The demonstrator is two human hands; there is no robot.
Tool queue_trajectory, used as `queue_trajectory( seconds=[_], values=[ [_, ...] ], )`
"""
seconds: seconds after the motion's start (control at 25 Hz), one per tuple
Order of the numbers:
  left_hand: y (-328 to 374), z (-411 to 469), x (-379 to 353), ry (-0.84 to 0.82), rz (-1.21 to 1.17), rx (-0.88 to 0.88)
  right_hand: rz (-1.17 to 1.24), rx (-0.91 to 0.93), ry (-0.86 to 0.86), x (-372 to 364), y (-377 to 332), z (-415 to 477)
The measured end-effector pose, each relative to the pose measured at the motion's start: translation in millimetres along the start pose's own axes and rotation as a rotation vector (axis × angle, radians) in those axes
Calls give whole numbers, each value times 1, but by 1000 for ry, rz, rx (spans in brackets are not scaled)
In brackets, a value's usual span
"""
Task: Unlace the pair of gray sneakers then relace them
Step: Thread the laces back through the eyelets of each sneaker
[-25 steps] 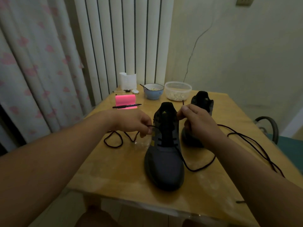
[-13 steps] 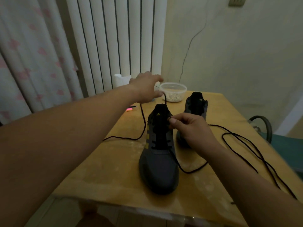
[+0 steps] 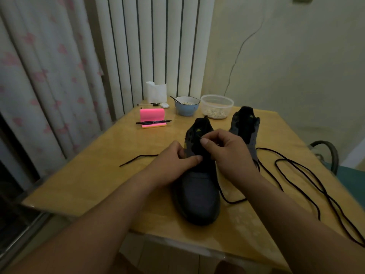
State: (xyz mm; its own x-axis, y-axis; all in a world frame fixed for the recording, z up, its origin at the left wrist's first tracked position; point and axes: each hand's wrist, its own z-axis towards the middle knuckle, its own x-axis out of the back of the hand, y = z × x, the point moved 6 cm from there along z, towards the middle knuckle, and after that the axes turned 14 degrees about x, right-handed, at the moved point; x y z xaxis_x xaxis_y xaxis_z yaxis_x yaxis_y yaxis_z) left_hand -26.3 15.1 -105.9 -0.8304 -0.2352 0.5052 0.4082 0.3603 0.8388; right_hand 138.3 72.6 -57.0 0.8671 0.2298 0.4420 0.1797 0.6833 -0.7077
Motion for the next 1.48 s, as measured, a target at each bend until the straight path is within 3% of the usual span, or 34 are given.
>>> queue_trajectory(
  seconds=[0.12, 0.36, 0.52, 0.72, 1.04, 1.2, 1.48],
  values=[
    [-4, 1, -1, -15, -28, -43, -79, 61, -60, -7, -4, -3],
    [-20, -2, -7, -126, -442, -168, 2, 60, -50, -11, 1, -13],
    [-23, 0, -10, -225, -455, -196, -190, 137, -126, -4, -10, -13],
    [-23, 1, -10, -178, -421, -199, -454, 311, -220, -11, -18, -17],
    [-25, 4, -8, -208, -471, -182, -460, 432, -259, -23, -29, -9],
    [-25, 3, -7, -175, -442, -172, -513, 399, -324, -19, -27, -15],
    [-22, -1, -4, -106, -454, -196, -571, 341, -284, -17, -24, -12]
  ],
)
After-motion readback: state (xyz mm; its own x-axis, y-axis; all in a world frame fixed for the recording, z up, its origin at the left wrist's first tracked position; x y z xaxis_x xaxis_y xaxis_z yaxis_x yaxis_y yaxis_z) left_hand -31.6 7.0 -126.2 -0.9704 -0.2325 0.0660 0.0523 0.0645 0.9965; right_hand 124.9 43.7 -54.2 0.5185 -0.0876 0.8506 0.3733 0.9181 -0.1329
